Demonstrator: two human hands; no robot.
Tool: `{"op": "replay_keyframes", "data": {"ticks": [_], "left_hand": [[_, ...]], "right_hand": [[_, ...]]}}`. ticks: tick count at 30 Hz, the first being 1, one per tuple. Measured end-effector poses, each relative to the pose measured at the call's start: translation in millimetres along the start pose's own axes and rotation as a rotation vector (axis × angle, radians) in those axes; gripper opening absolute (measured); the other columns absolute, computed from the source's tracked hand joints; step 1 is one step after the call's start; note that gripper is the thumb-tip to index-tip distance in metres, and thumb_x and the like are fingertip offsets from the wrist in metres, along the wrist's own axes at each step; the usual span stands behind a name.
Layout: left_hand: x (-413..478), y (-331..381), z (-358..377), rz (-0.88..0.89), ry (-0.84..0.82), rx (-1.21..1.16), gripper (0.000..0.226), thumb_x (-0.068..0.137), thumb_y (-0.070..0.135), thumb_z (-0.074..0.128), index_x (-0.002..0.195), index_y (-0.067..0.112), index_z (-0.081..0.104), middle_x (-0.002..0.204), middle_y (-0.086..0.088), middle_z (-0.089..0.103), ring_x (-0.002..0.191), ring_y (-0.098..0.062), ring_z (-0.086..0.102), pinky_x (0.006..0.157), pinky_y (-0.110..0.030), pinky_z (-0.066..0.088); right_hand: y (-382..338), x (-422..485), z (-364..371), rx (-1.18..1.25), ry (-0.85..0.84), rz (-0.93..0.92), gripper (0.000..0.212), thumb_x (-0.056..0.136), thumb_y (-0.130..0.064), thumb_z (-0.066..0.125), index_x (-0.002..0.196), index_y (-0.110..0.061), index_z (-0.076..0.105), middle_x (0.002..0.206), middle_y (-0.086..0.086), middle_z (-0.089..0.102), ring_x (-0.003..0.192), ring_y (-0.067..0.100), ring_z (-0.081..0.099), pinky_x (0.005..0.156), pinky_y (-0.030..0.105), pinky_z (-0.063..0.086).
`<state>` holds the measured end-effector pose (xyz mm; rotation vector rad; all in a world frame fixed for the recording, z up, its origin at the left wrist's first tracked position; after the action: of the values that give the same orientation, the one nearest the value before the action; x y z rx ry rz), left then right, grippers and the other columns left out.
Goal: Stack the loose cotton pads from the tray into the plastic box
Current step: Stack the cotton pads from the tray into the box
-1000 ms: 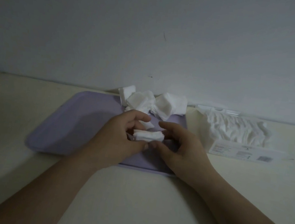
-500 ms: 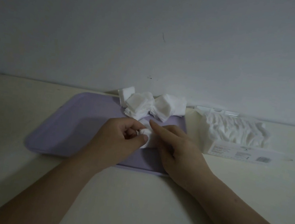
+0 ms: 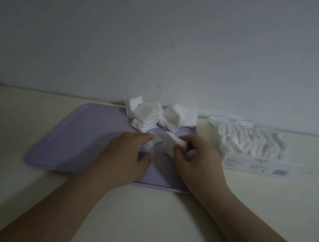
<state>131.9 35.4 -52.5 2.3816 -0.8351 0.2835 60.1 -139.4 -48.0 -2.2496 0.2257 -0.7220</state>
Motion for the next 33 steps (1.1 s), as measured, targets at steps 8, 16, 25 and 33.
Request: {"op": "replay_keyframes", "data": {"ticks": [8,16,25,33], "left_hand": [[1,-3,-5,0.038,0.032,0.055,0.013,0.084,0.033,0.065,0.079,0.024,0.073,0.084,0.008,0.065,0.082,-0.020,0.062,0.074,-0.042,0.055],[0,-4,-20,-0.004,0.121,-0.057,0.012,0.096,0.023,0.060,0.084,0.025,0.060,0.079,0.003,0.063,0.073,-0.017,0.055,0.067,-0.035,0.047],[-7,10,-6,-0.111,-0.059,-0.675,0.018,0.100,0.020,0.056,0.098,0.031,0.070,0.091,0.001,0.072,0.084,-0.021,0.064,0.081,-0.052,0.056],[-6,11,-2,-0.095,-0.033,-0.702,0.031,0.093,0.006,0.070,0.107,0.033,0.072,0.097,0.000,0.072,0.088,-0.021,0.069,0.079,-0.029,0.060]], "right_hand": [[13,2,1,0.056,-0.041,0.115,0.011,0.092,-0.025,0.067,0.103,-0.021,0.071,0.088,-0.005,0.073,0.084,0.014,0.068,0.078,0.032,0.054],[13,3,0,0.052,-0.026,0.117,0.012,0.092,-0.024,0.068,0.100,-0.018,0.075,0.087,-0.002,0.075,0.085,0.017,0.070,0.081,0.037,0.056],[11,5,3,0.195,-0.079,0.085,0.009,0.092,-0.020,0.070,0.094,-0.028,0.074,0.077,-0.011,0.074,0.073,-0.002,0.068,0.064,0.007,0.046],[18,1,21,0.429,-0.272,0.161,0.025,0.094,-0.005,0.067,0.117,-0.014,0.073,0.096,-0.008,0.082,0.090,0.004,0.076,0.078,0.019,0.058]]}}
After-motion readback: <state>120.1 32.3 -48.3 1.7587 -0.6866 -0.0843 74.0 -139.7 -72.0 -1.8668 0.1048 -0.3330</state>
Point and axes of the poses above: each hand's wrist, its own x-axis towards the middle knuckle, its own z-axis out of the palm, y = z × x, the point moved 9 cm from there along x, towards the middle knuckle
